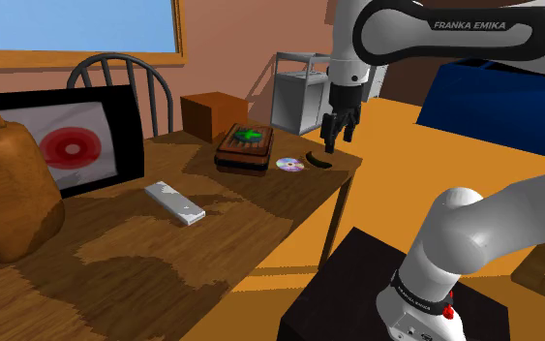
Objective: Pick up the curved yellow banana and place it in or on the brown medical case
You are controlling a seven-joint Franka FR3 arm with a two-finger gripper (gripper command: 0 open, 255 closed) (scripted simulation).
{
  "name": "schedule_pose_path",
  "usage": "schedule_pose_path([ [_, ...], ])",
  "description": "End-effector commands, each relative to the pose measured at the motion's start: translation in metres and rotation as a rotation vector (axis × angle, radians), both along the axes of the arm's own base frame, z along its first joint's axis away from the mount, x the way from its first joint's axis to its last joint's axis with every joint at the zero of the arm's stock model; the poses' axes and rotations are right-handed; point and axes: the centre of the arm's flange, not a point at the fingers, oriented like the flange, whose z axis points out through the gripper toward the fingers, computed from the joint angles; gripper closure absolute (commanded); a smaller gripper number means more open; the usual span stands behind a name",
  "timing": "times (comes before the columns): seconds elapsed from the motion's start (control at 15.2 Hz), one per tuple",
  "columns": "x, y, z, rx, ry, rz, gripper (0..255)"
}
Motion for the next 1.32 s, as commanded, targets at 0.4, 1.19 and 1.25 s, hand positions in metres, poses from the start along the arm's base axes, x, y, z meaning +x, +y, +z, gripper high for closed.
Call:
schedule_pose_path([
  [0.4, 0.043, -0.059, -0.036, 0.010, 0.013, 0.024, 0],
  [1.19, 0.132, -0.171, -0.111, 0.031, 0.038, 0.073, 0],
  [1.25, 0.139, -0.180, -0.118, 0.033, 0.040, 0.077, 0],
])
